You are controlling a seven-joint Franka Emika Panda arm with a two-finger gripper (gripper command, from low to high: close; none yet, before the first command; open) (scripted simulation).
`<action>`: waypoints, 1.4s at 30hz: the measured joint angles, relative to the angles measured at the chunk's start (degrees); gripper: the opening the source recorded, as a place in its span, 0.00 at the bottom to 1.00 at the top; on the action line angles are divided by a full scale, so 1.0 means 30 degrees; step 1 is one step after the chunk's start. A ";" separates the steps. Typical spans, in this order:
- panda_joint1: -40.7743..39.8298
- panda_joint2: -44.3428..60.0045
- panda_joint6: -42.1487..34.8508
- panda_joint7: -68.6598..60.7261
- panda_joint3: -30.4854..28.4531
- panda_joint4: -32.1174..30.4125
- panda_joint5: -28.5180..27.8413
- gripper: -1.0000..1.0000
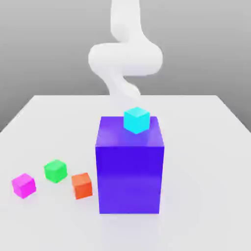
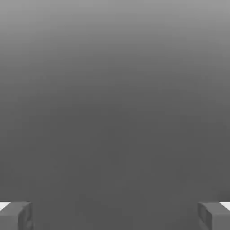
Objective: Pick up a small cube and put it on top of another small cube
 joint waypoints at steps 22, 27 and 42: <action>-1.0297 1.1876 0.6079 1.9000 -0.0222 -0.4300 -0.2530 0.50; -1.2123 1.4465 0.7528 2.2210 -0.1016 -0.5301 -0.1605 0.50; -1.3398 2.0520 1.1927 2.3763 -0.0822 -0.5470 0.1139 0.00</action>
